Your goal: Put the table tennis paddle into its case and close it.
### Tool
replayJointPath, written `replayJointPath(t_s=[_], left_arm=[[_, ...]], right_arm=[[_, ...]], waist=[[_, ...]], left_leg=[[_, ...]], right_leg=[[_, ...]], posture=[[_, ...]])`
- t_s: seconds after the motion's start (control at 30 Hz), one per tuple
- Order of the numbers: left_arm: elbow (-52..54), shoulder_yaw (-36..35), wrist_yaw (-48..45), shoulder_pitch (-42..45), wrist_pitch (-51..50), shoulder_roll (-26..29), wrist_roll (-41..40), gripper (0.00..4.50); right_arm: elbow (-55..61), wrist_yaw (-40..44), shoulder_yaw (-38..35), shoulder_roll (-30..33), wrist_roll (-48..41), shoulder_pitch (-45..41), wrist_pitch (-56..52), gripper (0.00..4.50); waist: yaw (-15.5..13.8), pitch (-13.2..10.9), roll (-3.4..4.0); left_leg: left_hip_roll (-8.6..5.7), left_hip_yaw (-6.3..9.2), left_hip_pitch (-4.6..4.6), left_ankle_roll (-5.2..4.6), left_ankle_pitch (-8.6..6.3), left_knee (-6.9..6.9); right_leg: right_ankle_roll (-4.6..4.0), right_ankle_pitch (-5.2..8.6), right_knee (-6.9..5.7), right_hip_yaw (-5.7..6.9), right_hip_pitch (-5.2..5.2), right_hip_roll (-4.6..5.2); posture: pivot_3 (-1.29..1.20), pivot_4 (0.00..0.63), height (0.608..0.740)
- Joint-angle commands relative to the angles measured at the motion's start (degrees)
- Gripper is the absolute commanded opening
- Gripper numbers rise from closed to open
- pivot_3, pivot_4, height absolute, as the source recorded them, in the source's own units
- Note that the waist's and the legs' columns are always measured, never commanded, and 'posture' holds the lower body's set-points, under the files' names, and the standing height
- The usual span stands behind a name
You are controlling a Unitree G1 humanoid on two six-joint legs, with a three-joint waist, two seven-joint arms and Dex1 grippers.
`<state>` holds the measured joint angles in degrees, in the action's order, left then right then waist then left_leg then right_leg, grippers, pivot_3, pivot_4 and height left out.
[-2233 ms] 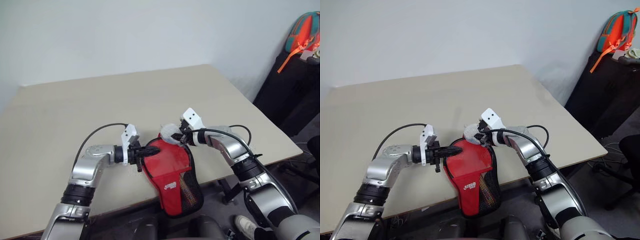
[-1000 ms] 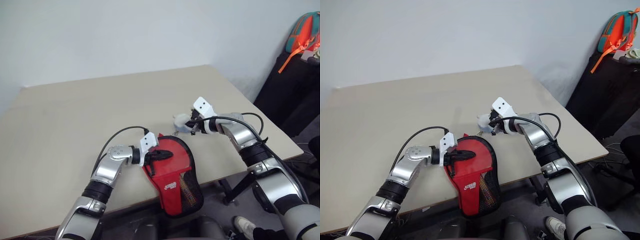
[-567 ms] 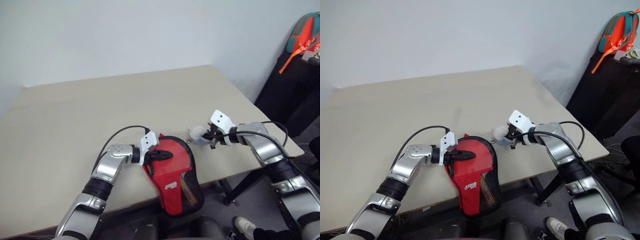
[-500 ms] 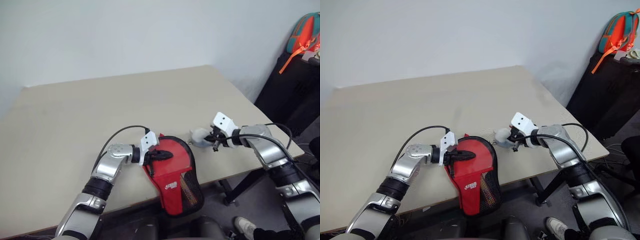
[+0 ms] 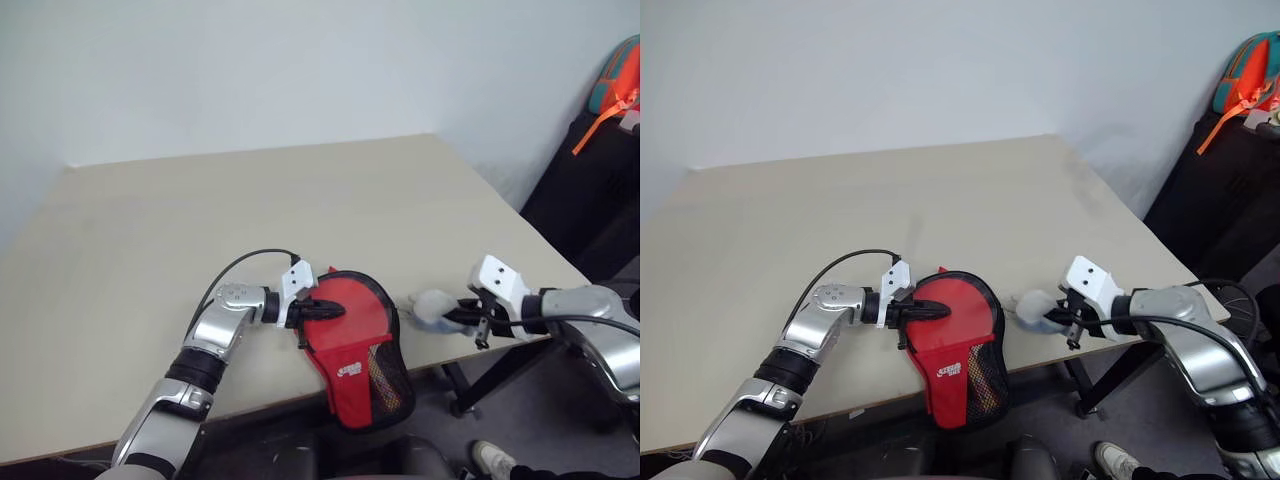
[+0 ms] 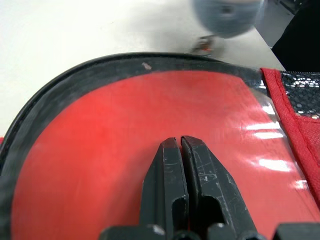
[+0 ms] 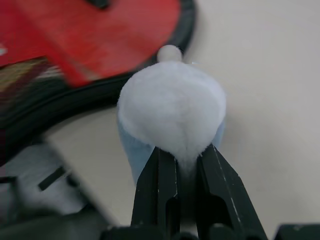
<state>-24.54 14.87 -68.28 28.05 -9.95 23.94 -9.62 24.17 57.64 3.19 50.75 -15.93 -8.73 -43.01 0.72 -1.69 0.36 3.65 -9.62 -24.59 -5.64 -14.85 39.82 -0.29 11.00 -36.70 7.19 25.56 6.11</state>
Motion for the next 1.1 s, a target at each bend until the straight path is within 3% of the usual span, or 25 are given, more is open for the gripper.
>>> replayJointPath(t_s=[0.03, 0.5, 0.73, 1.1], left_arm=[[-2.8, 1.0, -0.4, 0.1, -0.5, 0.6, 2.0, 0.0], [-4.5, 1.6, -0.8, 0.8, 0.8, -0.4, 2.2, 0.0], [-3.9, 1.6, -0.9, 0.5, 0.5, -0.3, 2.0, 0.0], [-3.5, 1.9, -0.7, 0.5, 0.0, -0.8, 2.2, 0.0]], right_arm=[[5.7, 2.1, -4.9, 3.7, -3.3, 3.4, -0.4, 0.01], [15.4, 12.0, -10.9, 12.0, -12.8, 18.0, 4.8, 0.01], [15.0, 13.6, -11.2, 13.9, -12.2, 21.5, 8.5, 0.01], [15.7, 22.9, -16.6, 17.3, -11.2, 32.9, 18.8, 0.01]], waist=[[-0.2, 0.0, 0.0], [-1.5, 0.0, -0.06], [-1.5, -0.1, -0.12], [-1.6, -0.1, -0.18]], left_leg=[[-0.01, 0.07, 0.0, -0.01, -0.01, 0.02], [-0.14, 0.52, -0.04, -0.09, -0.05, 0.13], [-0.15, 0.57, -0.04, -0.11, -0.07, 0.14], [-0.17, 0.66, -0.05, -0.16, -0.1, 0.14]], right_leg=[[0.0, 0.0, 0.02, 0.05, -0.03, 0.01], [0.15, 0.11, 0.08, 0.34, -0.27, 0.16], [0.17, 0.12, 0.11, 0.38, -0.3, 0.19], [0.22, 0.15, 0.15, 0.48, -0.36, 0.26]], posture=[[0.0, 0.0, 0.715], [0.0, 0.0, 0.715], [0.0, 0.0, 0.715], [0.0, 0.0, 0.715]])
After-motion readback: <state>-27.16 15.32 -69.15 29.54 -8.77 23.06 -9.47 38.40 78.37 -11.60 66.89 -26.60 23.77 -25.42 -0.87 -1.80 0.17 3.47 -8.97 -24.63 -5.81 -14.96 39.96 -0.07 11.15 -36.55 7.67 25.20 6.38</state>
